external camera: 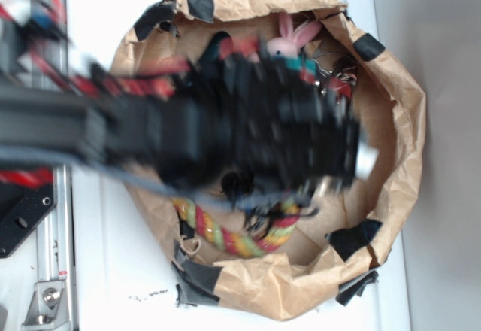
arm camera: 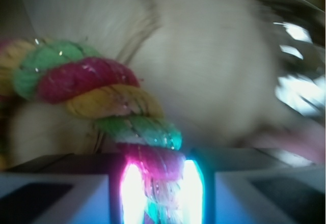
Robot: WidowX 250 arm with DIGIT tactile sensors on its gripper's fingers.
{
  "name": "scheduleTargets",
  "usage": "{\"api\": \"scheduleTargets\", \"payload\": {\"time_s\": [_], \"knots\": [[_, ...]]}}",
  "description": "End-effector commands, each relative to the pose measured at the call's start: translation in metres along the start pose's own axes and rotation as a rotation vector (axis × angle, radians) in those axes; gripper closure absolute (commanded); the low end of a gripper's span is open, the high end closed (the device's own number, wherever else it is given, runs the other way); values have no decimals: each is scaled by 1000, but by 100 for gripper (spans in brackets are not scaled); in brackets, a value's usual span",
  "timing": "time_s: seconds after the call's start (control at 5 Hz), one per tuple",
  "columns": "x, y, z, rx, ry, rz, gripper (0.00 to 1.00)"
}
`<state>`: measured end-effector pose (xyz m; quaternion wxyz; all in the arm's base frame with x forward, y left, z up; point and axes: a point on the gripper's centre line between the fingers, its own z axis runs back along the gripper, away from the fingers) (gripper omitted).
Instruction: Grab the multicolored rope.
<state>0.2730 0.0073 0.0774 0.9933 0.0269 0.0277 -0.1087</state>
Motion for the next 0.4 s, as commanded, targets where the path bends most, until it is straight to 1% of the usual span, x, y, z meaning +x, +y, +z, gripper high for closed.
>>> {"api": "scheduleTargets", "payload": {"time_s": [0.0, 0.2], "knots": [[-18, 4, 79, -124, -106, 384, 100], [-19, -7, 84, -127, -121, 392, 100]]}}
